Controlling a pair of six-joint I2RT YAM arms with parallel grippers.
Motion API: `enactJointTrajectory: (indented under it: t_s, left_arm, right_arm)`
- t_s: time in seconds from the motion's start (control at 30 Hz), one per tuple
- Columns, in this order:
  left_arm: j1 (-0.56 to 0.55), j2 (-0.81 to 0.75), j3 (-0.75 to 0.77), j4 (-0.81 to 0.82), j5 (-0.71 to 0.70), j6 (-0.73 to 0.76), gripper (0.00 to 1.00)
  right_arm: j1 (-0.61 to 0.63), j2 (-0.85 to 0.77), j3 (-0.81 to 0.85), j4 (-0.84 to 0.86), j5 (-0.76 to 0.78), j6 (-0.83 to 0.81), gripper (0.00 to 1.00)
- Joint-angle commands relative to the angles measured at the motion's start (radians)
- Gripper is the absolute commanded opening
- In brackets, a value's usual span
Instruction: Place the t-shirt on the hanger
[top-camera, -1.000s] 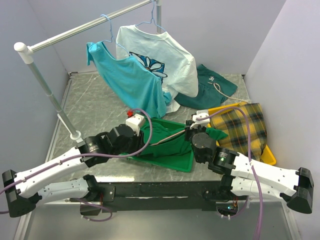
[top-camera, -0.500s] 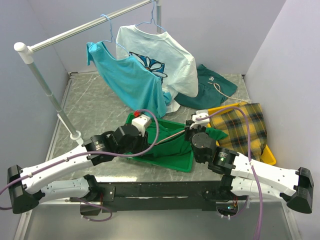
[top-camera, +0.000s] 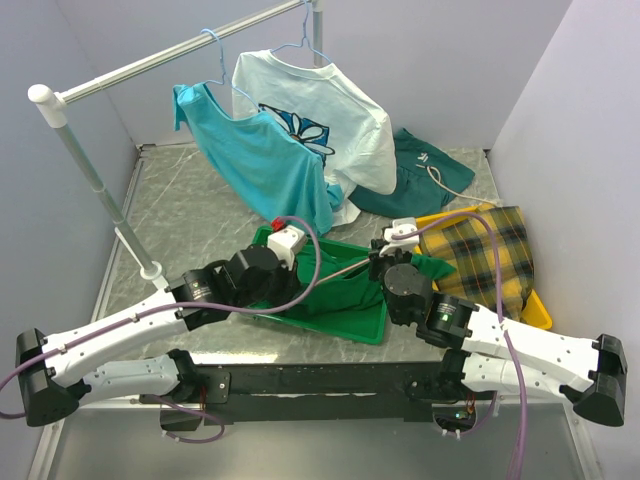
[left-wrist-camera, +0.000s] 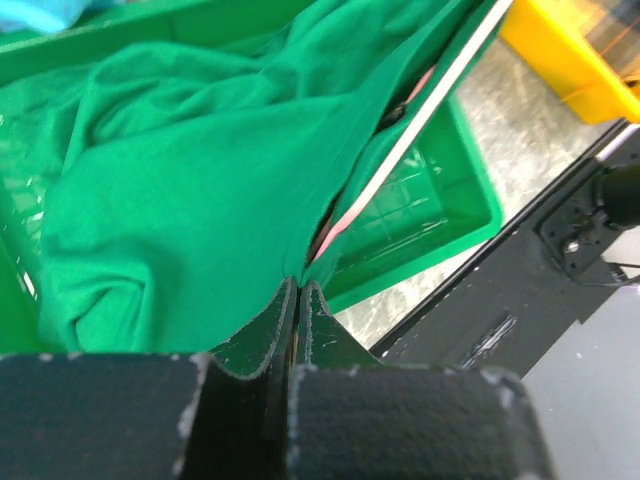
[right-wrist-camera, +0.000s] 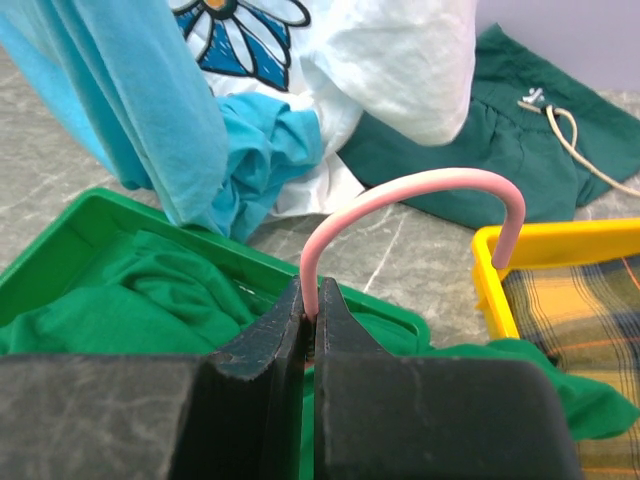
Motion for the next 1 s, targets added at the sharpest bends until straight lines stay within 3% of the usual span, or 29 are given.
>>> enactJointTrajectory:
  t_s: [0.0, 0.47, 0.67, 0.97]
  left_arm:
    - [-0.005, -0.013, 0.072, 0.082, 0.026, 0.044, 0.01]
    - [0.003, -0.001, 0.256, 0.223, 0.018, 0.156, 0.01]
    - [0.024, 0.024, 0.438, 0.272, 0.044, 0.154, 0.01]
    - [0.047, 0.107, 0.753, 0.274, 0.020, 0.180, 0.02]
  right_arm:
    - [0.018, -0.004, 0.077, 0.056, 0.005, -0.039, 0.00]
    - [0.096, 0.058, 0.247, 0.108, -0.007, -0.185, 0.00]
    - [0.098, 0.155, 0.462, 0.123, 0.033, -0.318, 0.00]
    - [0.147, 0.298, 0.996, 0.001, -0.071, -0.529, 0.00]
